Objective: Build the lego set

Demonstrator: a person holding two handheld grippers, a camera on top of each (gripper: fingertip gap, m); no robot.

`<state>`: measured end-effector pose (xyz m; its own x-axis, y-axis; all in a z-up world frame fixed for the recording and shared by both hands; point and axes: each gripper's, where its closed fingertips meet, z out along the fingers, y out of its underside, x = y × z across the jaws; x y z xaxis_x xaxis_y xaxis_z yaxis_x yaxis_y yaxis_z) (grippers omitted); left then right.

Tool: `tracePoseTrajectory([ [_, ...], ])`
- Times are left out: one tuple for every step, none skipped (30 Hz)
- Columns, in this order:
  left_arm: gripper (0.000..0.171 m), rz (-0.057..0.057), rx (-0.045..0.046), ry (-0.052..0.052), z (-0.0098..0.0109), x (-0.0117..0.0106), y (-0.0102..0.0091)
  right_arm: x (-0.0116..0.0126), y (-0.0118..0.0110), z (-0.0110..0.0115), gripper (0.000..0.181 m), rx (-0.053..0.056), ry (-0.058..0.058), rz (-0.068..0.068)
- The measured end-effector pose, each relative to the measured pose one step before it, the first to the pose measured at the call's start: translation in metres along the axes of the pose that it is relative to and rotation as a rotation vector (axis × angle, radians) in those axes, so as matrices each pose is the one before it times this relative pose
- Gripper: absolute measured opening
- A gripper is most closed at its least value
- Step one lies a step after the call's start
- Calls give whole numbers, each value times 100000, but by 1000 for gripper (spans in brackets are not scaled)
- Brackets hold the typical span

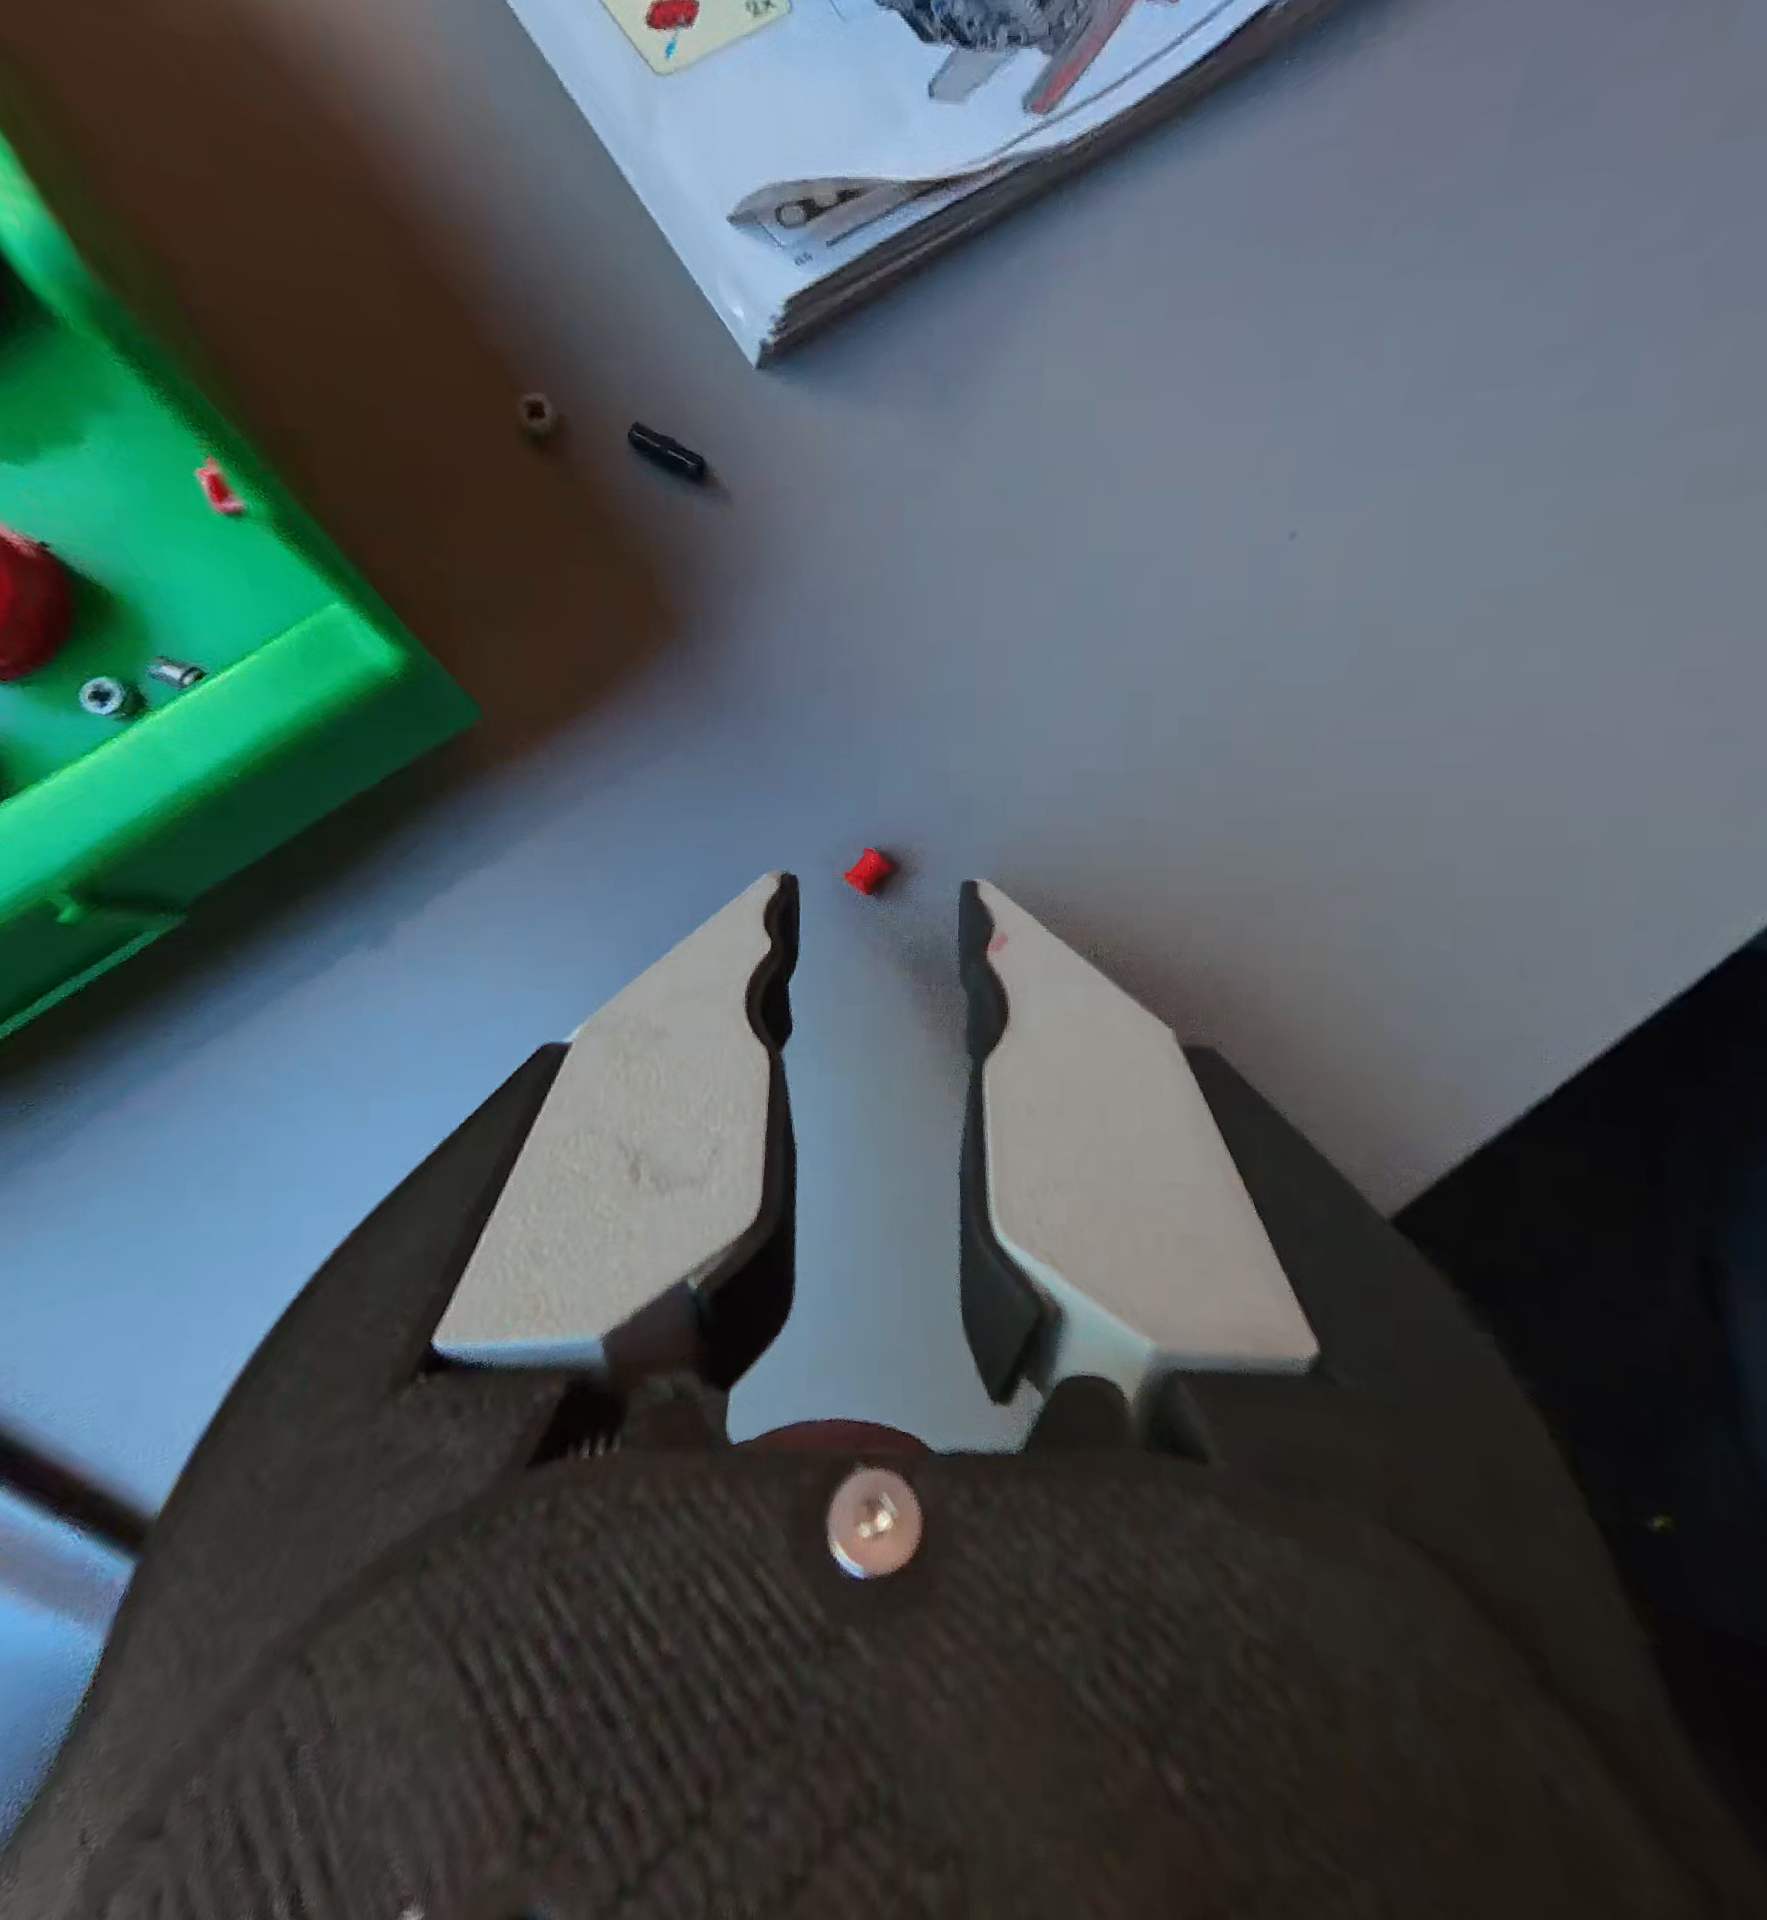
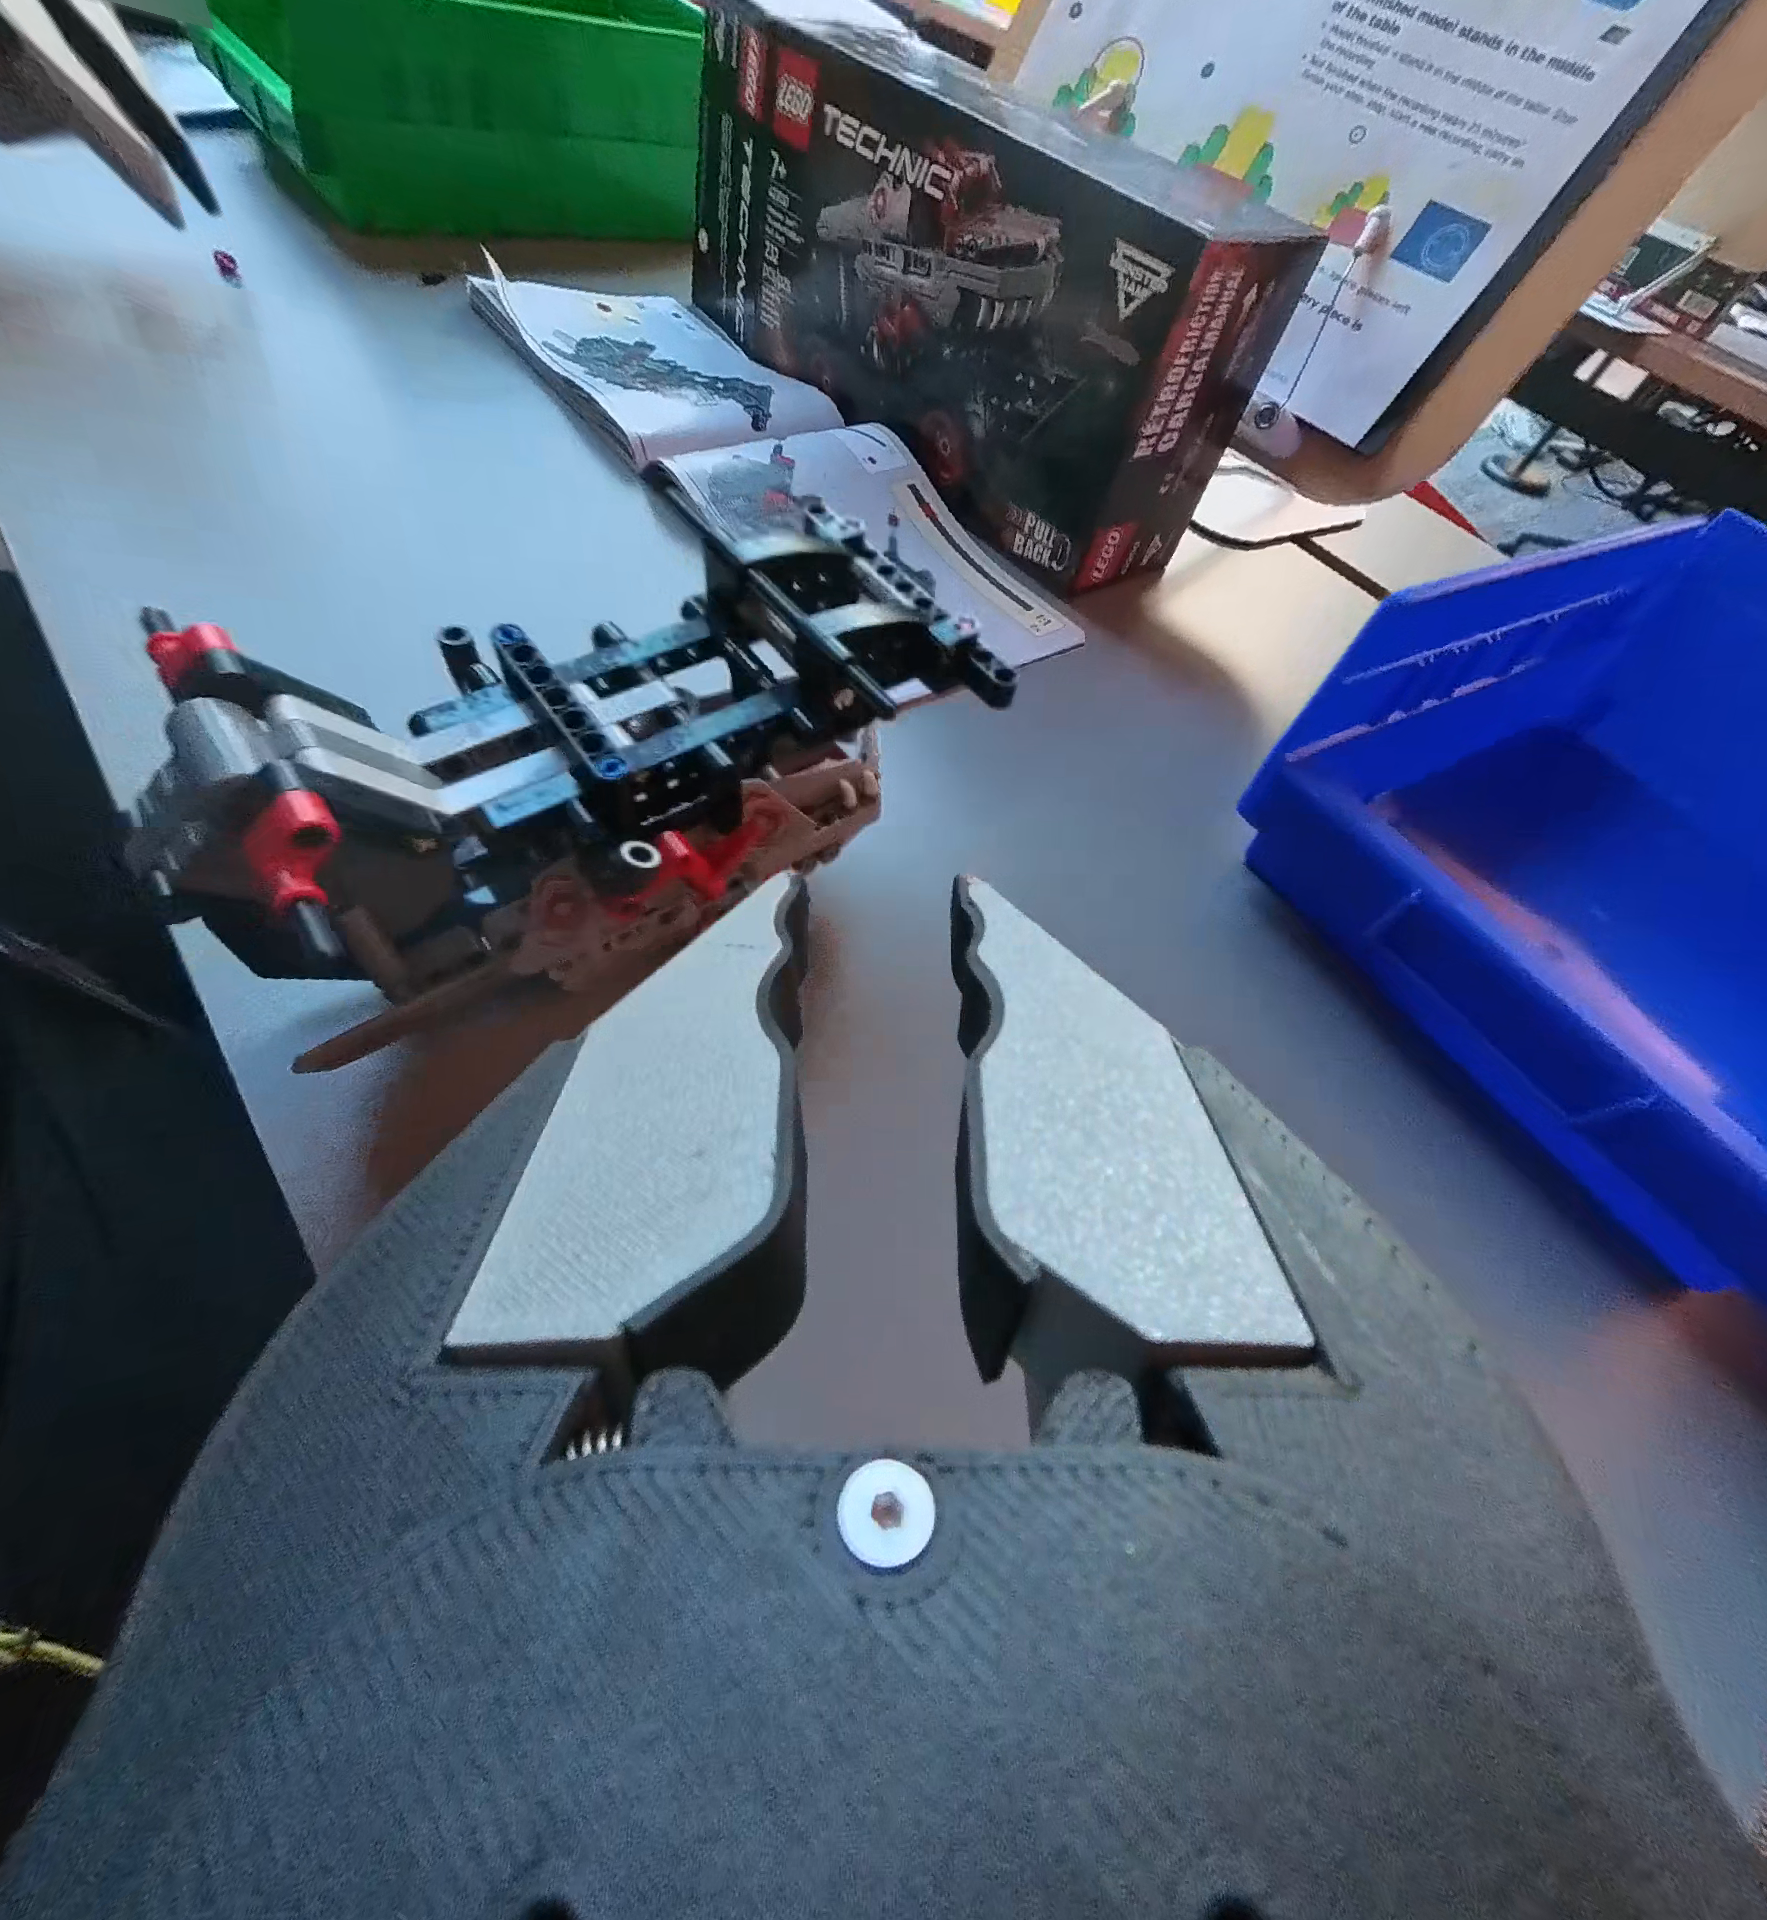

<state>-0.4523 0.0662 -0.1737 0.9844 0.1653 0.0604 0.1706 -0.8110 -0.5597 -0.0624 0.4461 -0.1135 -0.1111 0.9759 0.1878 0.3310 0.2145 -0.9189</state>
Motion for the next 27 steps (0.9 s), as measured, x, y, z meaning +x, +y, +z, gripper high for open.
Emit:
tracePoseTrajectory([
  [22, 1988, -645, 1303, 599, -15, 168, -146, -240, 8, 23, 260, 36, -133],
  [18, 1774, -1484, 678, 547, -70, 254, -135, -188, 8, 23, 105, 6, -298],
  [15, 1795, -1408, 454, 488, -59, 247, -97, -128, -4, 23, -61, 84, -349],
  [11, 1417, 601, -63, 304, -118, -50, -73, -69, 0, 23, -265, 97, -315],
  [7, 862, 2038, 1621, 57, 132, -235, -7, -22, -13, 22, -457, 289, -202],
  [5, -33, 316, 1819, 108, 133, -8, 56, -1, -13, 22, -573, 483, -140],
  [4, 307, 1120, 807, 68, 39, -131, 66, -6, -33, 22, -431, 451, -112],
  [4, 312, 1179, 1124, 153, 189, -209, 53, -66, -41, 22, -133, 308, -12],
  [4, -94, 1355, 2137, 321, 480, -421, 54, -108, -34, 21, 165, 240, 136],
  [3, 473, 1306, 3721, 591, 948, -666, 83, -116, -17, 21, 368, 210, 323],
  [3, 2125, 1419, 3608, 817, 1096, -849, 142, -86, 14, 21, 318, 290, 589],
  [3, 2588, 1450, 1623, 972, 823, -1018, 211, -94, 49, 20, 332, 362, 941],
  [3, 1747, 1750, 972, 1140, 673, -1219, 218, -139, 98, 19, 370, 80, 1128],
  [3, 1972, 1463, 3366, 1234, 1014, -1224, 208, -192, 129, 18, 248, -37, 1073],
  [3, 2517, 901, 3826, 1217, 1053, -1123, 206, -271, 153, 18, 15, 96, 780],
  [3, 2753, 392, 1744, 1039, 644, -959, 169, -308, 179, 18, -233, 58, 373],
  [4, 2177, 473, 190, 824, 293, -792, 193, -345, 185, 18, -437, 239, 111],
  [4, 1824, 912, 764, 621, 208, -597, 213, -347, 192, 18, -531, 334, 179],
  [4, 1077, 1599, 1216, 412, 120, -400, 195, -329, 210, 18, -571, -85, 547],
  [4, -335, 1922, 1080, 203, -50, -241, 242, -247, 227, 18, -1041, -341, 890],
  [5, -2243, 12, 2118, -60, -10, -15, 418, -94, 227, 18, -1934, 212, 1079],
  [18, -1599, 1000, 1167, -227, -135, -85, 551, -25, 182, 20, -2352, 452, 1403],
  [37, -200, 2143, -1292, -397, -382, -239, 591, -93, 129, 22, -1990, 28, 2201],
  [43, 1384, 3044, -316, -558, -146, -386, 658, -145, 72, 23, -1642, 56, 3301],
  [48, 1924, 4108, 1791, -681, 193, -566, 789, -112, 18, 23, -1965, 758, 3893],
  [52, 2289, 4893, 2862, -779, 367, -662, 812, -97, -46, 24, -2201, 1393, 3729],
  [56, 2617, 5485, 3025, -803, 412, -584, 767, -129, -86, 24, -1914, 2030, 3149],
])
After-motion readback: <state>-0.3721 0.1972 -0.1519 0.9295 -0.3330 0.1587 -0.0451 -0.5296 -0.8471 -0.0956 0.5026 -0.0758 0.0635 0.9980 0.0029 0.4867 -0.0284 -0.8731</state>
